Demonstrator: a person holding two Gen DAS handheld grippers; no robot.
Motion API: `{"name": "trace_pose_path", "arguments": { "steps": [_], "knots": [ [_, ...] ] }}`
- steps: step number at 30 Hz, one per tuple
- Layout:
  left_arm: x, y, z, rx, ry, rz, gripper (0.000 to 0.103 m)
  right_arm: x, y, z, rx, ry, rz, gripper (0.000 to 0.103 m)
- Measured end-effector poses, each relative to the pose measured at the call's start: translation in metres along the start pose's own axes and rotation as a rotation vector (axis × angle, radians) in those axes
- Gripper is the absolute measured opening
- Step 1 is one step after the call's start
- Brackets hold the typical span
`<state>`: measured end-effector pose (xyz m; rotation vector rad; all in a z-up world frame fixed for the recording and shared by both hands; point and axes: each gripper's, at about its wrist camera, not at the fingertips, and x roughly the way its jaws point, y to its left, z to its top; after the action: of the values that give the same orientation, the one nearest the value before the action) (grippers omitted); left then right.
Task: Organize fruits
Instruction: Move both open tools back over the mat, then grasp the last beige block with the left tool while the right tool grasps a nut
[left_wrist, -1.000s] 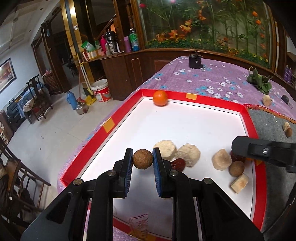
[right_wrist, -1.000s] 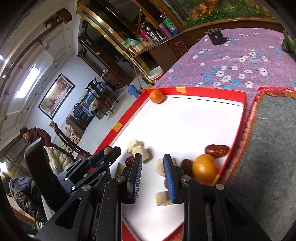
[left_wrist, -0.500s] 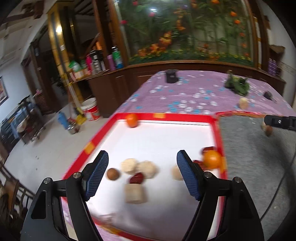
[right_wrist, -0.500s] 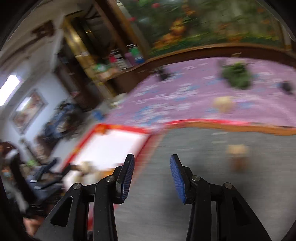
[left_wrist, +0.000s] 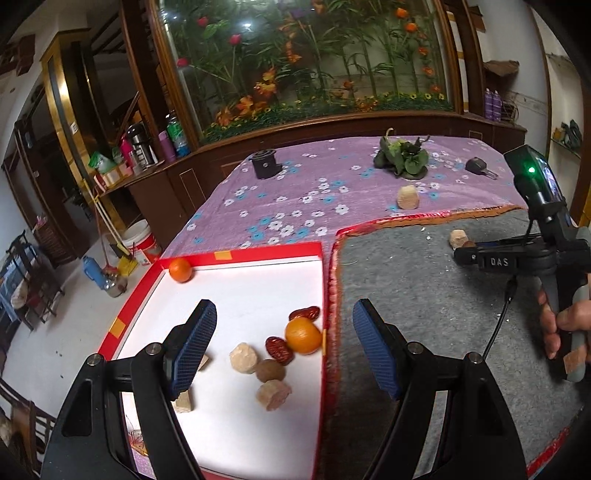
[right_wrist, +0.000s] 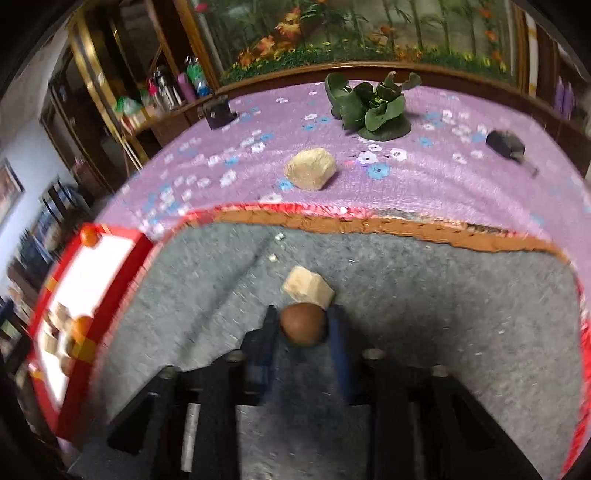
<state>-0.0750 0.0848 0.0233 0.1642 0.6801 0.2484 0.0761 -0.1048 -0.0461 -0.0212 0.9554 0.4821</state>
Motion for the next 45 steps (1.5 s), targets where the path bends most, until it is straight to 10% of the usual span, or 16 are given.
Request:
{"name": "trace_pose_path", "arguments": {
  "steps": [14,31,39,45],
  "knots": [
    [0.058,-0.106,0.056,0.117,0.071,-0.175,0.076,-0.029,-0.1,-0.006,0.2,-0.029,0.04,0.026],
    [0.114,-0.177,0.068,0.098,0.147,-0.232,0.075,-0.024,-0.108,-0.003,0.248,-0.021,0.069,0.026],
    [0.122,-0.18,0.061,0.088,0.16,-0.3,0.024,-0.025,-0.106,-0.003,0.249,-0.03,0.073,0.026],
    [0.109,-0.176,0.062,0.095,0.113,-0.281,0.021,-0.029,-0.102,-0.004,0.236,-0.059,0.105,0.025]
  ]
}}
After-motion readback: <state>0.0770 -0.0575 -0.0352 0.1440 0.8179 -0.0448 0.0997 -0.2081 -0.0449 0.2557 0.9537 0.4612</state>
